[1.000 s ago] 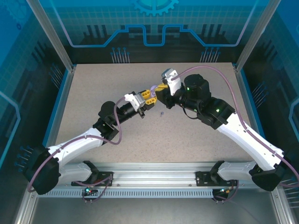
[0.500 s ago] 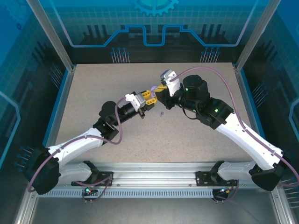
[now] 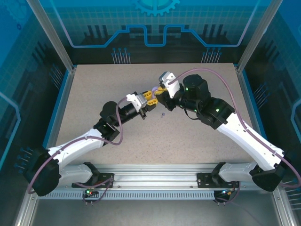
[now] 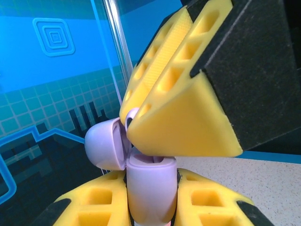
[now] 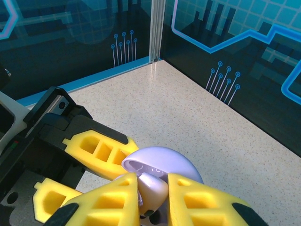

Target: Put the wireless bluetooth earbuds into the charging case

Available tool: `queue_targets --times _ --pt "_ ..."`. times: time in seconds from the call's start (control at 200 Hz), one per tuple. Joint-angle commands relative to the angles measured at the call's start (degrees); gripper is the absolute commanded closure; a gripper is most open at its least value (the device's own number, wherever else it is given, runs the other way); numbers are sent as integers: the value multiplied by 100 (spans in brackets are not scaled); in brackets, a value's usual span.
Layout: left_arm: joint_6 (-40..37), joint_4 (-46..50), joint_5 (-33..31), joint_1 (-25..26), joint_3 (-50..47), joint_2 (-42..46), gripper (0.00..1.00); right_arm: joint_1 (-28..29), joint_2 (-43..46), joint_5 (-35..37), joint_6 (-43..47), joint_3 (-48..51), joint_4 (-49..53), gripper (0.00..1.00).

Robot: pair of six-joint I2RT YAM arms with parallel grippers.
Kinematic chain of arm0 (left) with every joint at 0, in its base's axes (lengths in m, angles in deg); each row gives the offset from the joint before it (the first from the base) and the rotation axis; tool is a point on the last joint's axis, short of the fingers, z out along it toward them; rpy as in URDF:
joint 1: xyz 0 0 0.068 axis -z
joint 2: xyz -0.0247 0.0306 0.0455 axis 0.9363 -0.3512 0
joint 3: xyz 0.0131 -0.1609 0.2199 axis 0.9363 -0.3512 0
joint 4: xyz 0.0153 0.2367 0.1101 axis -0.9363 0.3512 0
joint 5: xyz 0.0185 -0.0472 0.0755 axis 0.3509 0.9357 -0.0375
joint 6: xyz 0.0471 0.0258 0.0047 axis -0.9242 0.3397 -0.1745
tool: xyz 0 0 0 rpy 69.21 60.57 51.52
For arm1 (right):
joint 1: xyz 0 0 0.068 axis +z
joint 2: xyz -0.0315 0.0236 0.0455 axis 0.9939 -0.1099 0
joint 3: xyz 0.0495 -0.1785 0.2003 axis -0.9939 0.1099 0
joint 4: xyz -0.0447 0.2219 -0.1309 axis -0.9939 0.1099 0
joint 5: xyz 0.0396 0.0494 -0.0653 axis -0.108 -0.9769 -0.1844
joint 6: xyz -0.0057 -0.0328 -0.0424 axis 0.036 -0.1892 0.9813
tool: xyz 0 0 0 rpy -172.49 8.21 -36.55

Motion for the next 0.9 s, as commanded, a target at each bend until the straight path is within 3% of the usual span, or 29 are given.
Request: queue_targets --times 0.0,0.3,0.595,0.895 --pt "136 -265 51 44 285 2 100 33 -108 -42 -17 -193 203 76" --pt "467 -535 -146 44 168 -188 100 -5 -325 41 -561 -806 389 51" --pt "606 -622 -256 43 128 -277 100 -191 -398 41 -1085 -1144 413 42" --pt "660 -895 -596 30 -6 -342 100 -773 -132 94 -2195 -1023 434 37"
